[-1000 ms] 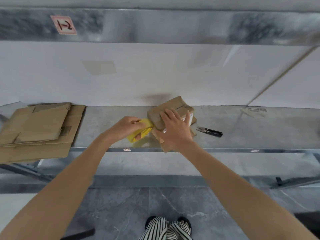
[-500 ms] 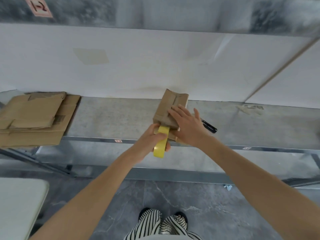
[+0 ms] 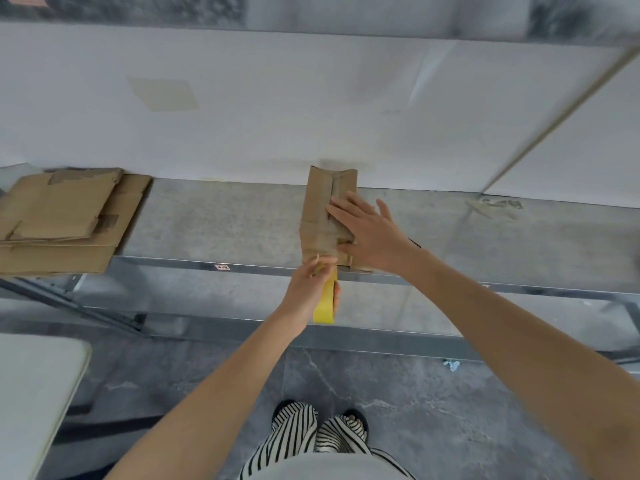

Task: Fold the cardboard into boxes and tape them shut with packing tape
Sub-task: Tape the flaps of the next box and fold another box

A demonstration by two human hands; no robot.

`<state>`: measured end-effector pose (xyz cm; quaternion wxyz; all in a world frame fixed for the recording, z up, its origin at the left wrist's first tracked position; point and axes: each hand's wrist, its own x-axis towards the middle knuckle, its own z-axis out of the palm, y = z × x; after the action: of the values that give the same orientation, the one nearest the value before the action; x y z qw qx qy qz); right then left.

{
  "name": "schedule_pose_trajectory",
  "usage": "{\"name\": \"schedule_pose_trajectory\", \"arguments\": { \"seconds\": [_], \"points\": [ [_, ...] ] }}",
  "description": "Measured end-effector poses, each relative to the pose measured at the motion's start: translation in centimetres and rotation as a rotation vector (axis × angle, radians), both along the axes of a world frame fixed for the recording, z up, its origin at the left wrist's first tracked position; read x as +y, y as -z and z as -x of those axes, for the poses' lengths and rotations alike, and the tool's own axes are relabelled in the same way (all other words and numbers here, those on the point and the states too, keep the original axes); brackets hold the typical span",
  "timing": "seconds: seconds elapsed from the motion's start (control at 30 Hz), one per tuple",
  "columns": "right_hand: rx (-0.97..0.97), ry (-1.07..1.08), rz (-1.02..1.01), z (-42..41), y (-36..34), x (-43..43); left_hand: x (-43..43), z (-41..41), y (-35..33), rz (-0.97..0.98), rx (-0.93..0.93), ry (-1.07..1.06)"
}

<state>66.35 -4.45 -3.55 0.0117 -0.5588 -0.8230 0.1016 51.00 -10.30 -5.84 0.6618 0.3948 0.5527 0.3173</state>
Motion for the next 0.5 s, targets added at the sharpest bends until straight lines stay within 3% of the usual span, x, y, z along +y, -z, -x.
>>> {"name": "schedule_pose_trajectory", "arguments": {
  "seconds": [0.27, 0.5],
  "points": [
    [0.078, 0.220, 0.015, -4.0, 0.7, -2.1, 1.1, -1.2, 0.7, 0.079, -0.100, -0.116],
    [0.210, 0.620, 0.106, -6.1, 4.4, -1.1, 1.6, -1.2, 1.5, 0.105, -0.144, -0.102]
  ]
}}
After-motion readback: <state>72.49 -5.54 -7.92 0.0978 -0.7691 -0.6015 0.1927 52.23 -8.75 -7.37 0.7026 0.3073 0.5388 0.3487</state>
